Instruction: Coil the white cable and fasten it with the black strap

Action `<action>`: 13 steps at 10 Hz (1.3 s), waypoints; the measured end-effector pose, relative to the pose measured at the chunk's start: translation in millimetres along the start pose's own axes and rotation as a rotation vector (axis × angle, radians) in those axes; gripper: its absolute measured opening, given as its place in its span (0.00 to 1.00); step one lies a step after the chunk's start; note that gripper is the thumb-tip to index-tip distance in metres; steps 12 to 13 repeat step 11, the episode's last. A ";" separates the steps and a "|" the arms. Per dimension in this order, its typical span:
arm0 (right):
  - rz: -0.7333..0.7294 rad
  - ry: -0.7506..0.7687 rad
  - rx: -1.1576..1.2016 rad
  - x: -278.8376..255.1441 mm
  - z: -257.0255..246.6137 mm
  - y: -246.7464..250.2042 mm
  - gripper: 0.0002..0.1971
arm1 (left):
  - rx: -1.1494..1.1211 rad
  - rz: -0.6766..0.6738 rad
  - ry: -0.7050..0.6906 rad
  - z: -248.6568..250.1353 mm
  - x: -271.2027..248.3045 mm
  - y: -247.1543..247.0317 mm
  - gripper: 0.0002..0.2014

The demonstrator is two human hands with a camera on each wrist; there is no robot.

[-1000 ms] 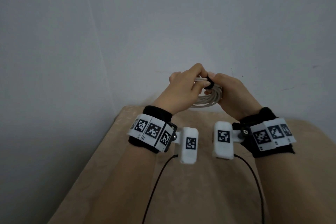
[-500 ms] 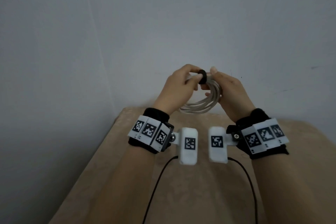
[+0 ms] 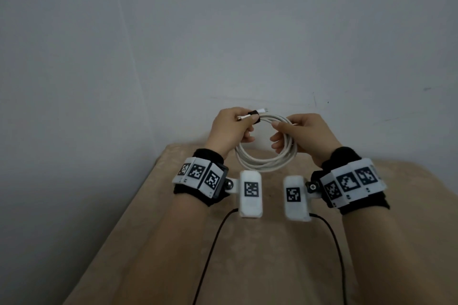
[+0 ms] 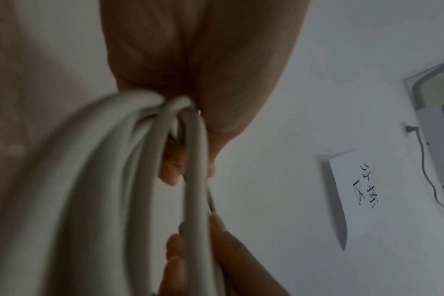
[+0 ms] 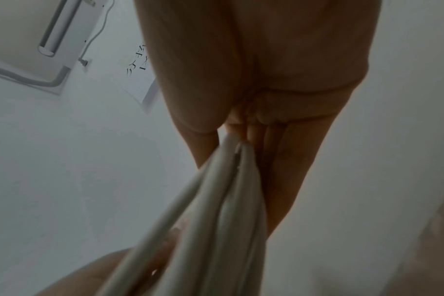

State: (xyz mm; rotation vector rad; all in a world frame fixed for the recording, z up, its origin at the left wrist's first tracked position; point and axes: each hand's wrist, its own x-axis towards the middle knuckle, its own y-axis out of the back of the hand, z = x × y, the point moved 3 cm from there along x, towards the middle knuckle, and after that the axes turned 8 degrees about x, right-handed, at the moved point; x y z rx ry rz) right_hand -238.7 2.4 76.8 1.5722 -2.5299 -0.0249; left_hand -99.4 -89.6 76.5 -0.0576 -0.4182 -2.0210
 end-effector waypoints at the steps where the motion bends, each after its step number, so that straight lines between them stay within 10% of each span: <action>1: -0.043 -0.051 -0.044 -1.3 -0.4 0.0 0.17 | 0.123 -0.076 0.011 -2.9 1.6 -6.4 0.10; 6: -0.004 -0.349 -0.490 5.7 41.6 1.8 0.23 | 0.457 -0.171 0.211 -46.5 3.9 -10.3 0.11; 8: -0.025 -0.352 -0.462 4.9 43.5 2.4 0.08 | 0.514 -0.199 0.216 -50.2 6.3 -7.2 0.08; 13: -0.012 -0.320 -0.369 10.8 44.1 3.0 0.13 | 0.271 -0.089 0.145 -35.0 10.0 5.2 0.05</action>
